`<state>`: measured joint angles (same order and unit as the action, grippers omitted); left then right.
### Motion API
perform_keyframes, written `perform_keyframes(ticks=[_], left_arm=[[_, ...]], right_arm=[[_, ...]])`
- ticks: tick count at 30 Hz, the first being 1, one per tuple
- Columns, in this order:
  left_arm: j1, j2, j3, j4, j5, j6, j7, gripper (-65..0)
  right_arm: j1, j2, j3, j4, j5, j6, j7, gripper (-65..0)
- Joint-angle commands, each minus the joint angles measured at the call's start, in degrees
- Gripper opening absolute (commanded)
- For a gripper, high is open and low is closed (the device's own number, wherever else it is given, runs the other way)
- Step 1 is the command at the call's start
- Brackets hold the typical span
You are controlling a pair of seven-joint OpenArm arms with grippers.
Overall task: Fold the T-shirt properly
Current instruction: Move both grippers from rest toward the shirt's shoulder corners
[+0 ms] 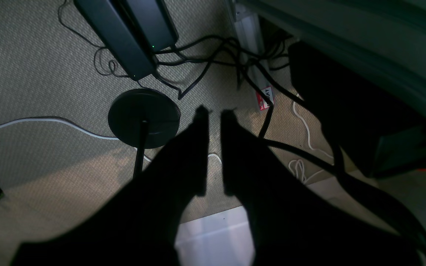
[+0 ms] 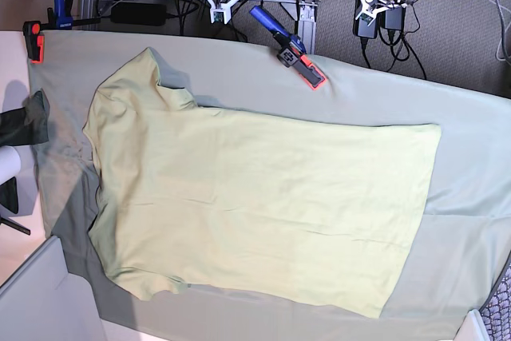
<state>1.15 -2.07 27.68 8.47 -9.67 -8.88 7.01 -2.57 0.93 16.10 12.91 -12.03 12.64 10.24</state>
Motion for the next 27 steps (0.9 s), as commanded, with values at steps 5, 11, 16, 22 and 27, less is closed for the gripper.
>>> perform_keyframes(ticks=[5, 11, 16, 22, 27], left_arm=[[0.13, -0.02, 0.0, 0.22, 0.0, -0.81, -0.39, -59.3], [1.49, -1.68, 0.0, 0.24, -0.39, -0.81, -6.21, -59.4], [5.81, -5.66, -0.02, 4.09, -6.05, -3.13, -9.35, -59.4], [13.68, -11.32, -1.16, 16.5, -10.62, -6.51, -9.68, -59.4], [20.96, -13.86, -10.32, 30.14, -15.58, -12.92, -5.79, -59.4]], right_arm=[[0.0, 0.17, -0.11, 0.28, 0.68, 1.25, 0.72, -65.0], [-0.74, 0.7, -0.11, 0.28, -0.31, 3.02, 0.68, -65.0], [-3.41, 2.91, -0.13, 1.07, -2.32, 5.86, 0.7, -65.0], [-10.93, 7.1, -0.13, 7.15, 5.62, 11.28, 0.48, -65.0], [-19.89, 10.67, -0.13, 17.57, 13.97, 12.72, -1.27, -65.0]])
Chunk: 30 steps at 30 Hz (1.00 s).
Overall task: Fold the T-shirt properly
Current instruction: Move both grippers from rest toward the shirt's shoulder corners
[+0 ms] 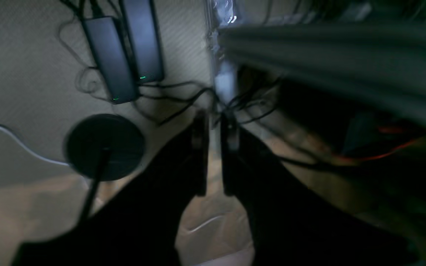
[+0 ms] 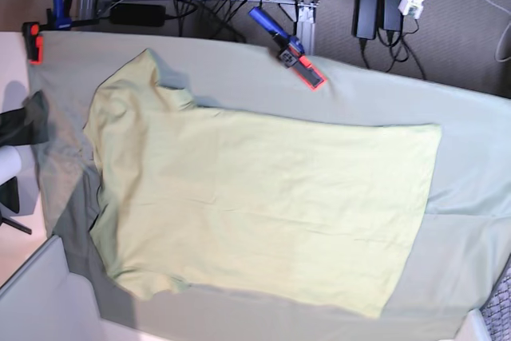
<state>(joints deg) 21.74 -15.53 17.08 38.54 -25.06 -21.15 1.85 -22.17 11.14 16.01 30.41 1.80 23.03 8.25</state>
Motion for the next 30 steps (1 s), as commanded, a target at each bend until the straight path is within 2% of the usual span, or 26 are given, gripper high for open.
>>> perform_keyframes(ticks=[1, 5, 9, 12, 16, 19, 24, 26, 30], left_arm=[[1.79, -0.55, -2.25, 2.84, -1.18, -2.01, 0.87, -59.4], [7.08, -0.7, -12.46, 14.25, -6.99, -6.99, 8.2, -59.4], [11.76, -0.72, -19.87, 26.08, -16.72, -9.92, 17.9, -59.4], [15.19, -0.7, -24.15, 35.93, -23.15, -11.28, 24.15, -59.3], [19.67, -0.72, -28.96, 49.51, -28.33, -11.3, 31.47, -59.3], [22.77, -1.36, -31.19, 58.38, -30.32, -11.32, 33.14, -59.2], [26.03, -3.54, -32.39, 67.65, -29.99, -11.5, 33.11, -58.9], [26.64, -4.11, -32.68, 68.85, -29.92, -11.47, 33.14, -57.5], [27.04, -5.09, -33.03, 69.16, -29.24, -11.5, 33.16, -51.0]], right_arm=[[-2.29, 1.25, -0.04, 2.62, 1.81, 2.38, 0.7, -65.0], [-10.4, 4.44, -0.04, 14.1, 8.11, 4.09, -1.03, -65.0], [-18.6, 7.91, -0.02, 26.82, 15.26, 4.39, -2.71, -65.0], [-24.76, 10.71, -0.02, 36.61, 18.93, 4.37, -2.71, -65.0], [-32.04, 12.94, 0.35, 49.27, 20.13, 4.37, -2.73, -65.0], [-35.95, 12.9, 1.6, 57.9, 21.73, 4.35, -3.06, -65.0], [-36.98, 12.72, 6.36, 67.93, 31.65, 4.26, -9.07, -65.0], [-35.45, 12.46, 9.31, 70.25, 35.8, 4.24, -12.17, -59.0], [-28.65, 10.86, 14.99, 71.38, 41.68, 4.22, -18.93, -37.7]])
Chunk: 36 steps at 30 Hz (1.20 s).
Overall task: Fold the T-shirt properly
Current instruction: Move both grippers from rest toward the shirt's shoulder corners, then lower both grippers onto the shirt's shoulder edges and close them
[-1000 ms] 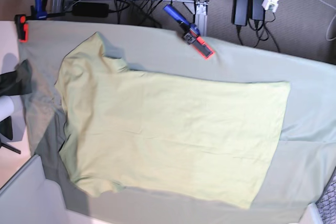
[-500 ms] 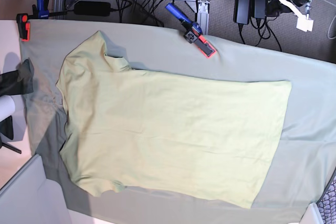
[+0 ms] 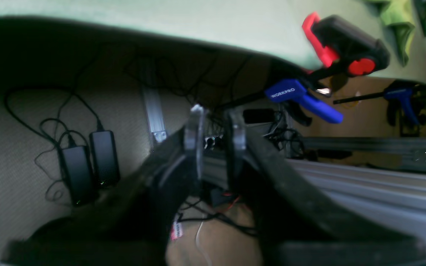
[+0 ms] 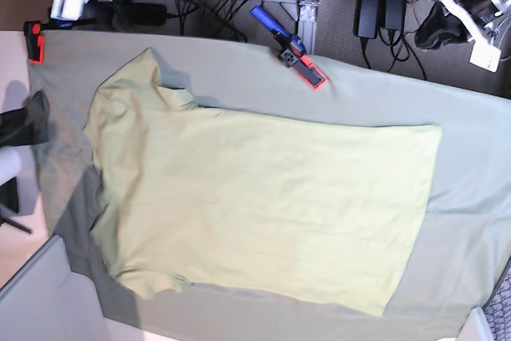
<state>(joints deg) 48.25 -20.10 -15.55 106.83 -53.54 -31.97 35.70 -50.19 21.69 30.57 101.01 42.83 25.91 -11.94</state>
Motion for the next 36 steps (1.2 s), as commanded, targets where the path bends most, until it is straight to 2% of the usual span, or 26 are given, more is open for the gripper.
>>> perform_keyframes(ticks=[1, 3, 7, 10, 13, 24, 31, 36], left_arm=[[0.52, -0.63, -0.39, 0.87, -0.09, -0.66, -0.7, -51.0], [0.55, -0.92, -0.39, 0.87, 0.96, -0.68, -0.7, -51.0], [0.7, -1.9, -0.39, 0.9, 1.05, -0.66, 0.2, -51.0], [0.66, -3.1, -0.59, 0.98, 1.05, -1.6, 0.61, -51.0], [0.68, -4.09, -1.75, 1.84, 0.48, -4.09, 0.63, -51.0], [0.63, -4.85, -7.69, 2.47, -2.86, -4.09, 1.64, -51.0], [0.46, -4.94, -8.15, 2.54, -6.51, -4.11, 2.1, -51.0], [0.28, -6.6, -8.15, 2.51, -4.7, -4.28, 1.33, -50.9]], right_arm=[[1.57, -0.68, 1.53, 0.76, 1.22, 1.33, -0.39, -34.2], [5.44, -3.02, 2.82, 0.76, 1.33, 1.31, -2.69, -32.5], [10.91, -8.22, 2.91, 0.24, 0.24, 0.79, -3.61, -32.5], [13.57, -10.82, 2.91, -2.29, -1.99, -1.99, -4.13, -32.5], [15.26, -11.41, 2.93, -6.43, -1.84, -4.11, -4.2, -32.5], [16.55, -11.52, 2.89, -8.31, 0.28, -4.07, -4.7, -32.5], [18.56, -14.1, 2.84, -8.31, 0.24, -4.07, -5.03, -32.5], [20.33, -15.8, 2.78, -8.31, -0.85, -4.07, -5.05, -32.7]])
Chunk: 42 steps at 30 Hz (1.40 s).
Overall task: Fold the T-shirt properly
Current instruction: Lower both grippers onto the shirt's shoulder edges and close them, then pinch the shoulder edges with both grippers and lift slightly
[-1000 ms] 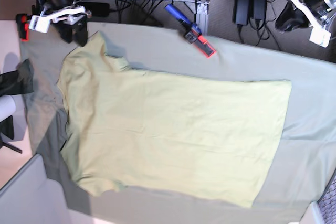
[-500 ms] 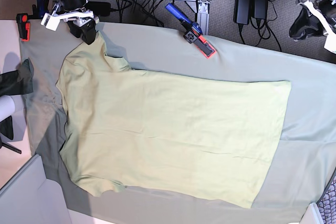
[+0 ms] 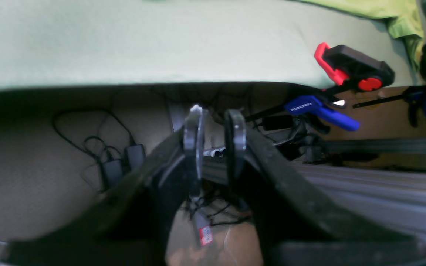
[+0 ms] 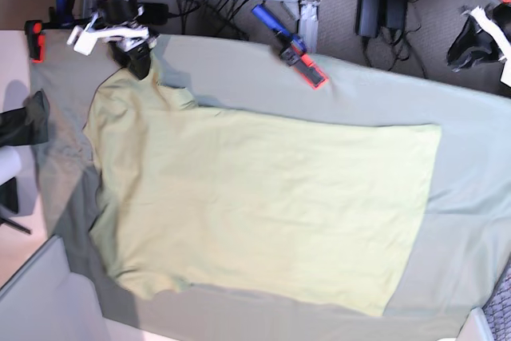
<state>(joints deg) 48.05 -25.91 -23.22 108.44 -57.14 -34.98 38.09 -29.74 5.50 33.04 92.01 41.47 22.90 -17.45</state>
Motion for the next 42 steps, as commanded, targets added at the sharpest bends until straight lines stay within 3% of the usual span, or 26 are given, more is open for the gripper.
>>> perform_keyframes(ticks=[1, 4, 8, 12, 17, 22, 31, 42], left_arm=[[0.5, -1.14, -0.48, 0.9, -0.28, -1.25, -1.75, -50.5], [0.48, -2.54, -0.48, 0.9, 1.99, -1.22, -4.26, -45.2], [-0.5, -4.15, -0.48, 0.9, 2.95, -1.2, -4.85, -37.1], [-2.86, -4.79, -0.48, 0.9, 4.2, -1.07, -4.87, -31.7], [-5.92, -4.79, -0.48, 0.87, 9.4, -1.05, -4.92, -27.3], [-8.26, -5.57, -0.48, -0.33, 9.68, -1.01, -5.33, -27.2], [-12.85, -6.64, 0.92, -3.17, 7.72, -0.61, -5.31, -27.2], [-22.05, -6.62, 10.67, -11.39, 10.38, -0.61, -6.6, -27.2]], right_arm=[[0.22, 0.2, 0.31, 0.7, 0.02, -1.05, 0.46, -32.7], [1.18, -0.15, 0.17, 0.7, -0.59, -1.05, 0.48, -36.4], [1.81, -1.01, 0.17, 0.7, -1.66, -1.05, 0.48, -52.8], [1.77, -2.12, 0.17, 0.7, -1.66, -1.05, 0.61, -65.0], [1.77, -2.38, 0.2, 0.72, -6.82, -1.03, 0.7, -65.0], [1.77, -2.38, 0.2, 0.72, -10.25, -1.03, 0.7, -65.0], [1.77, -2.38, 0.2, 0.72, -10.19, -1.03, 0.85, -65.0], [1.77, -2.38, 0.2, 0.72, -10.16, -1.05, 1.31, -65.0]])
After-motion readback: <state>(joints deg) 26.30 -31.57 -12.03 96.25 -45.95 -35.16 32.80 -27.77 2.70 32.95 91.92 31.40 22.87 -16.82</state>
